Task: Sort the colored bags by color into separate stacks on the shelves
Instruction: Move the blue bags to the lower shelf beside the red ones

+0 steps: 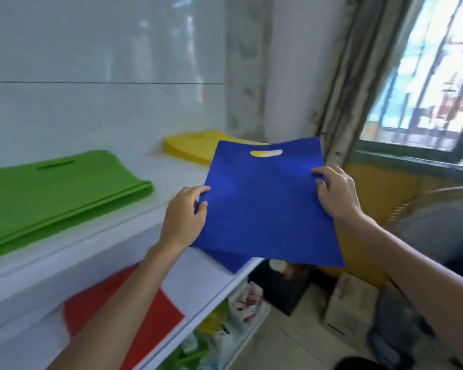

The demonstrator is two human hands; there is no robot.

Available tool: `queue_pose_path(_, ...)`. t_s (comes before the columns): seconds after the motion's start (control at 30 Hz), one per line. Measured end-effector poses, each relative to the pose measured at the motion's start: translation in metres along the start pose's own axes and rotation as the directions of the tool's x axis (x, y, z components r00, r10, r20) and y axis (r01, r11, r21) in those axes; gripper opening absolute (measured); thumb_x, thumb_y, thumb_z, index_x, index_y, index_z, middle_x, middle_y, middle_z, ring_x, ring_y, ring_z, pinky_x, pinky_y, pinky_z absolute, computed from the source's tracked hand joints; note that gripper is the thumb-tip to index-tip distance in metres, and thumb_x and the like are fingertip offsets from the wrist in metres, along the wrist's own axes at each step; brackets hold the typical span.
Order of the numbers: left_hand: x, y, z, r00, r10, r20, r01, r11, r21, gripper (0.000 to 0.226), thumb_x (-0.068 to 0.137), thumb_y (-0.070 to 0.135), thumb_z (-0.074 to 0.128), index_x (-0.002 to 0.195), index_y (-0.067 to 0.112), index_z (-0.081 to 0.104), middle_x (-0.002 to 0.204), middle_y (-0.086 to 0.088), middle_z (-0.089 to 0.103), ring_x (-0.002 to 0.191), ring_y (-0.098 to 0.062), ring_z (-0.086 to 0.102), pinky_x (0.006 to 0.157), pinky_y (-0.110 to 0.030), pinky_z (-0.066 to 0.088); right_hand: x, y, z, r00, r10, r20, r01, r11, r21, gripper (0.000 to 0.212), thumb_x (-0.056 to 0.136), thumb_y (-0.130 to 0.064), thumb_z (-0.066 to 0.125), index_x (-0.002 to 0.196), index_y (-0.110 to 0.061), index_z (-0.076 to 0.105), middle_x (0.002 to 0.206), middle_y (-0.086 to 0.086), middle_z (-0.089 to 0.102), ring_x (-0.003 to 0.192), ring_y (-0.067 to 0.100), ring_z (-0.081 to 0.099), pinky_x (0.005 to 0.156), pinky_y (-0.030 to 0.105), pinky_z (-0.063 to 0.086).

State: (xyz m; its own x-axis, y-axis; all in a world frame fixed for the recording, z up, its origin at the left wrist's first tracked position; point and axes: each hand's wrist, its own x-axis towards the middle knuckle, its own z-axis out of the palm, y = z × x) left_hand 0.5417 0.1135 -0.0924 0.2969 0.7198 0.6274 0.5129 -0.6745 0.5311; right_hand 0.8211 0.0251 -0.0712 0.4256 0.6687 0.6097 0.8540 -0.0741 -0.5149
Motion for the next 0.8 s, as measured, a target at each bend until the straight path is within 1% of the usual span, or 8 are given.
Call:
queue_pose_path(0.13, -0.006, 0.026, 0.096, 0.984, -0.008, 0.179, 0.022, 0.997, -0.080, 0.033, 0.088, 0.003, 0.052, 0.120, 0.008, 0.059, 0.116, -0.008, 0.059, 0.099, -0.022, 0.055, 0.081, -0.016, 0.033, -0.012, 0.080, -0.035, 0.991, 0.131, 0.030, -0.127, 0.985, -0.114, 0.033, 0.091, 0.000, 0.046, 0.121, -0.003, 0.057, 0.120, 0.013, 0.055, 0.107, 0.029, 0.053, 0.083, 0.015, 0.030)
queue_pose_path(0.23, -0.014, 0.026, 0.153, 0.960, -0.037, 0.279, 0.070, 0.991, -0.110, 0.032, 0.089, 0.004, 0.052, 0.120, 0.007, 0.059, 0.117, -0.008, 0.059, 0.106, -0.023, 0.055, 0.084, -0.016, 0.033, -0.019, 0.123, -0.037, 0.977, 0.207, 0.044, -0.198, 0.967, -0.159, 0.034, 0.091, -0.002, 0.045, 0.123, -0.004, 0.056, 0.121, 0.011, 0.054, 0.106, 0.027, 0.053, 0.082, 0.019, 0.032)
queue_pose_path(0.37, -0.023, 0.006, 0.209, 0.921, -0.086, 0.380, 0.138, 0.984, -0.112, 0.032, 0.090, 0.007, 0.052, 0.121, 0.008, 0.058, 0.115, -0.007, 0.059, 0.100, -0.018, 0.055, 0.082, -0.017, 0.036, -0.024, 0.173, -0.009, 0.952, 0.290, 0.095, -0.267, 0.942, -0.205, 0.033, 0.090, -0.002, 0.047, 0.122, -0.004, 0.056, 0.120, 0.011, 0.055, 0.108, 0.027, 0.053, 0.088, 0.026, 0.038)
queue_pose_path(0.43, -0.028, -0.010, 0.231, 0.910, -0.124, 0.396, 0.181, 0.977, -0.111, 0.030, 0.090, 0.007, 0.053, 0.119, 0.009, 0.060, 0.111, -0.005, 0.059, 0.090, -0.013, 0.053, 0.078, -0.017, 0.037, -0.015, 0.196, 0.015, 0.936, 0.315, 0.155, -0.276, 0.933, -0.230, 0.033, 0.090, -0.002, 0.048, 0.122, -0.005, 0.057, 0.119, 0.011, 0.056, 0.108, 0.028, 0.053, 0.088, 0.027, 0.039)
queue_pose_path(0.57, -0.037, -0.048, 0.275, 0.878, -0.239, 0.415, 0.307, 0.946, -0.105, 0.026, 0.086, 0.003, 0.058, 0.110, 0.009, 0.065, 0.091, 0.001, 0.054, 0.068, -0.005, 0.050, 0.070, -0.020, 0.040, 0.010, 0.230, 0.074, 0.885, 0.349, 0.307, -0.266, 0.922, -0.281, 0.032, 0.090, -0.003, 0.050, 0.121, -0.005, 0.058, 0.115, 0.011, 0.056, 0.107, 0.028, 0.053, 0.089, 0.028, 0.039)
queue_pose_path(0.63, -0.035, -0.067, 0.293, 0.859, -0.313, 0.404, 0.371, 0.926, -0.071, 0.026, 0.085, 0.001, 0.059, 0.109, 0.008, 0.066, 0.090, 0.000, 0.055, 0.067, -0.009, 0.049, 0.073, -0.027, 0.045, 0.021, 0.241, 0.105, 0.857, 0.351, 0.378, -0.246, 0.922, -0.299, 0.031, 0.091, -0.004, 0.050, 0.120, -0.005, 0.059, 0.112, 0.012, 0.055, 0.105, 0.029, 0.054, 0.088, 0.030, 0.040)
queue_pose_path(0.7, -0.027, -0.082, 0.305, 0.841, -0.370, 0.394, 0.420, 0.906, -0.047, 0.026, 0.085, 0.001, 0.059, 0.109, 0.008, 0.066, 0.095, -0.004, 0.059, 0.070, -0.012, 0.049, 0.073, -0.024, 0.043, 0.032, 0.250, 0.136, 0.849, 0.336, 0.408, -0.229, 0.929, -0.290, 0.030, 0.092, -0.006, 0.050, 0.121, -0.005, 0.059, 0.112, 0.012, 0.055, 0.103, 0.030, 0.055, 0.086, 0.031, 0.041)
queue_pose_path(0.8, -0.011, -0.104, 0.314, 0.837, -0.423, 0.348, 0.454, 0.891, -0.007, 0.025, 0.085, 0.003, 0.060, 0.108, 0.009, 0.066, 0.094, -0.002, 0.059, 0.068, -0.009, 0.049, 0.072, -0.019, 0.039, 0.047, 0.256, 0.179, 0.839, 0.317, 0.443, -0.207, 0.938, -0.279, 0.037, 0.092, -0.012, 0.050, 0.129, -0.005, 0.052, 0.120, 0.011, 0.050, 0.105, 0.031, 0.054, 0.085, 0.033, 0.042)
